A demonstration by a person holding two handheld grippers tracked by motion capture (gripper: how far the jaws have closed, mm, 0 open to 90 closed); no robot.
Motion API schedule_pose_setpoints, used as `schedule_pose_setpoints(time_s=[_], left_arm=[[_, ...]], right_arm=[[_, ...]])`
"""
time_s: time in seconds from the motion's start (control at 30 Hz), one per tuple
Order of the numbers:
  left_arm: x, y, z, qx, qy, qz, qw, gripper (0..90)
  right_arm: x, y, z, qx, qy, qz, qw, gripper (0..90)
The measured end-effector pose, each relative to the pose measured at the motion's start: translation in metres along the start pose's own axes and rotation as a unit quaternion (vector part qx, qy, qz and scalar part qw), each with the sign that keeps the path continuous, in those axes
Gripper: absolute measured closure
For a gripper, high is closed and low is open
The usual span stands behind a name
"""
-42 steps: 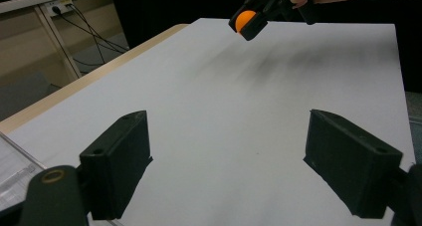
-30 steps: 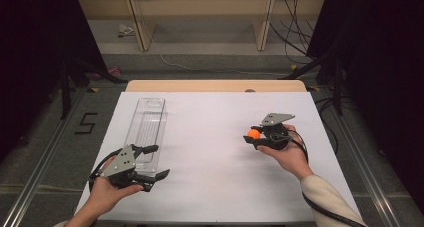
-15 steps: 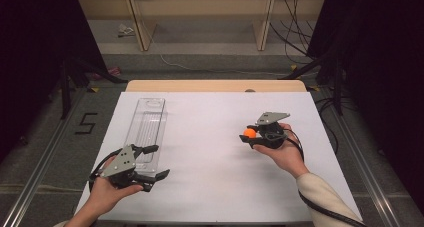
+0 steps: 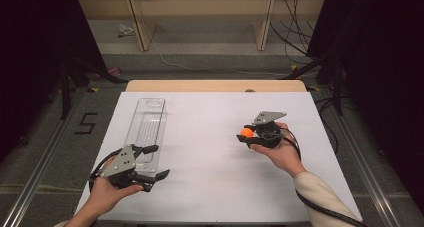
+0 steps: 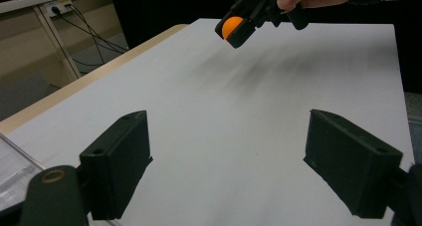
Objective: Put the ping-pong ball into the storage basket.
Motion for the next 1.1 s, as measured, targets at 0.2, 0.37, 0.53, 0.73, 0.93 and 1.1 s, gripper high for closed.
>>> schedule_pose_setpoints(time_s=[0.2, 0.37, 0.53, 0.73, 0.93, 1.1], left_arm=[[0.0, 0.0, 0.0, 0.0, 0.0, 0.0, 1.0, 17.7], [0.0, 0.0, 0.0, 0.0, -0.001, 0.0, 1.0, 17.7], [0.0, 0.0, 0.0, 0.0, -0.001, -0.001, 1.0, 17.7], [0.0, 0.0, 0.0, 0.0, 0.0, 0.0, 1.0, 17.7], [0.0, 0.0, 0.0, 0.0, 0.0, 0.0, 1.0, 17.7], [0.0, 0.0, 0.0, 0.0, -0.001, 0.0, 1.0, 17.7]], right_arm=[[0.001, -0.002, 0.002, -0.001, 0.001, 0.002, 1.0, 51.4], [0.003, -0.004, 0.005, -0.001, 0.002, 0.004, 1.0, 51.4], [0.004, -0.007, 0.007, -0.001, 0.002, 0.005, 1.0, 51.4], [0.005, -0.01, 0.01, -0.001, 0.006, 0.008, 1.0, 51.4], [0.006, -0.011, 0.012, -0.002, 0.007, 0.008, 0.9999, 51.4], [0.006, -0.012, 0.013, -0.002, 0.006, 0.01, 0.9999, 51.4]])
Point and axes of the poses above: each handheld gripper's, and its own axes: y roughly backward along the jaws, z roughly out of its top, x roughly to its left, the point moved 3 cm from there along -y, roughly forward along the jaws, and after that the axes turned 11 degrees about x, right-handed, at the moved point
